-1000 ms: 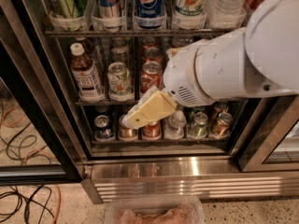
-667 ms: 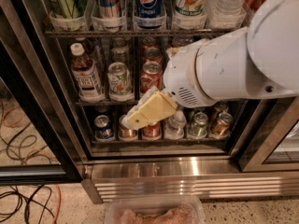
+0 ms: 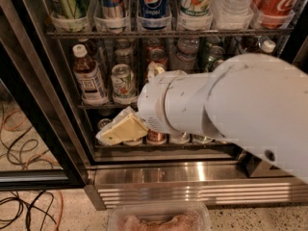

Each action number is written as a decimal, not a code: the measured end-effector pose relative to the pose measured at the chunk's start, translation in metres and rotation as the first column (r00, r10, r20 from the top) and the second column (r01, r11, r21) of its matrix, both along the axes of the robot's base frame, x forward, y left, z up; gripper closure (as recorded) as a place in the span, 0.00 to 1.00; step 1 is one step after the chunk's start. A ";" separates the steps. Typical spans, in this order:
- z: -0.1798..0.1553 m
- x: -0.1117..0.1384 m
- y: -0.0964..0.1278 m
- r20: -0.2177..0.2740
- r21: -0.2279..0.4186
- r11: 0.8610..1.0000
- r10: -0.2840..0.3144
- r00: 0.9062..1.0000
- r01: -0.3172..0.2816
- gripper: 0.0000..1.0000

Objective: Pick 7up can from middle shelf of fridge

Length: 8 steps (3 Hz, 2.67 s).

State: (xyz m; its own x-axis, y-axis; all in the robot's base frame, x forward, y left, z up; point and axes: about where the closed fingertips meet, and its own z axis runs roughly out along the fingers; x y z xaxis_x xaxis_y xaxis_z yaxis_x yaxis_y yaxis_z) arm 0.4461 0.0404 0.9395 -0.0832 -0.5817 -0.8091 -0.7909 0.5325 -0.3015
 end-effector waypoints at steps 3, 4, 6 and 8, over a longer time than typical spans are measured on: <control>0.004 0.025 0.028 0.094 0.060 0.998 -0.037 0.995 0.031 0.00; -0.011 0.024 0.034 0.094 0.066 0.997 -0.049 0.994 0.043 0.00; -0.061 0.018 0.038 0.067 0.064 0.994 -0.087 0.994 0.083 0.00; -0.095 0.013 0.044 0.017 0.065 0.994 -0.088 0.996 0.087 0.00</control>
Offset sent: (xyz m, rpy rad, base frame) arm 0.0155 0.0235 -0.0024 0.0402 -0.0532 -0.0125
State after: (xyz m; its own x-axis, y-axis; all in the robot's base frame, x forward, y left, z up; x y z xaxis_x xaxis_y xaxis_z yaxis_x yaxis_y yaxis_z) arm 0.4587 0.0840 0.8441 -0.1149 -0.5194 -0.8468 -0.7343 0.6185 -0.2798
